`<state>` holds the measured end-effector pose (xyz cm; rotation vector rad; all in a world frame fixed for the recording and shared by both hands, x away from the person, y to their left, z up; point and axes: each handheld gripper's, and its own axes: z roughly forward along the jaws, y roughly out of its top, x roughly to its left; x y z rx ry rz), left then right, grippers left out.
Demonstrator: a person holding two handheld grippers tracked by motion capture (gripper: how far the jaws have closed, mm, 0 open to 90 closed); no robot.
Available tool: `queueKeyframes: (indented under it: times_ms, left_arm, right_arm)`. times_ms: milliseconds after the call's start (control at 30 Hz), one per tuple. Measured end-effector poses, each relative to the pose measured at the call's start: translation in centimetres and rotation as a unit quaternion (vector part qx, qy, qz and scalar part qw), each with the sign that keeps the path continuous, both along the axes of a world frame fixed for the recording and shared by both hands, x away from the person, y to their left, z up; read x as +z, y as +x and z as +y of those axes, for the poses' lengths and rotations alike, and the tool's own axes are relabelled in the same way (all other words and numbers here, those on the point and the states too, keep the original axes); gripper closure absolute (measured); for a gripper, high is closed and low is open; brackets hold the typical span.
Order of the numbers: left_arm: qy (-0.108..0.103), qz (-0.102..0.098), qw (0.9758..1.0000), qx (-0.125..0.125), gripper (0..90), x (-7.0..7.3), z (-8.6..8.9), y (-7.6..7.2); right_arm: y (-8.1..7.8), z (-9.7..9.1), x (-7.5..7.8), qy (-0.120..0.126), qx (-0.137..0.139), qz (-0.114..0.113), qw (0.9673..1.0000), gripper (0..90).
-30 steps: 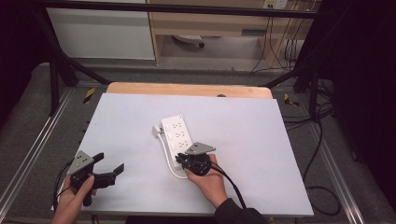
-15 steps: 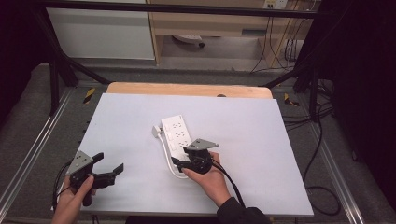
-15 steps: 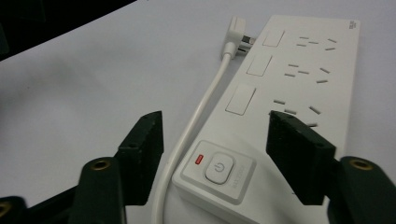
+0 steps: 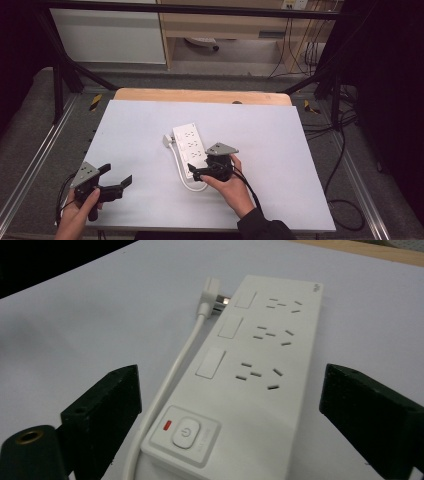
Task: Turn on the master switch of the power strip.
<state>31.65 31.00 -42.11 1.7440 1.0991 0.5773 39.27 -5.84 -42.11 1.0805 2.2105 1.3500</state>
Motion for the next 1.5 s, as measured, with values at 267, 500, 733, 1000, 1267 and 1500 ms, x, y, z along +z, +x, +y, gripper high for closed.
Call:
queueKeyframes:
  times_ms: [267, 500, 733, 1000, 1267, 1500]
  left_arm:
    - [0.001, 0.001, 1.0, 0.001, 7.3, 0.0, 0.0, 0.0]
    - [-0.001, 0.002, 1.0, 0.003, 7.3, 0.0, 0.1, -0.1]
    - [-0.003, 0.002, 1.0, 0.003, 7.3, 0.0, 0.2, -0.1]
    - [-0.003, 0.001, 1.0, 0.002, 7.3, 0.0, 0.2, -0.1]
    - [-0.003, 0.001, 1.0, 0.002, 7.3, 0.0, 0.2, -0.1]
    - [-0.003, 0.001, 1.0, 0.002, 7.3, 0.0, 0.2, -0.1]
  right_arm:
    - [0.3, -1.6, 1.1, 0.014, -0.022, -0.004, 0.9997, 4.4]
    - [0.2, -3.2, 1.8, 0.024, -0.033, -0.016, 0.999, 5.3]
    - [0.3, -4.5, 2.3, 0.031, -0.043, -0.024, 0.9983, 6.0]
    - [0.2, -6.3, 3.0, 0.038, -0.05, -0.03, 0.9976, 6.0]
    - [0.1, -8.4, 3.5, 0.04, -0.064, -0.033, 0.9966, 6.3]
    - [-0.1, -10.2, 3.8, 0.045, -0.076, -0.035, 0.9955, 6.2]
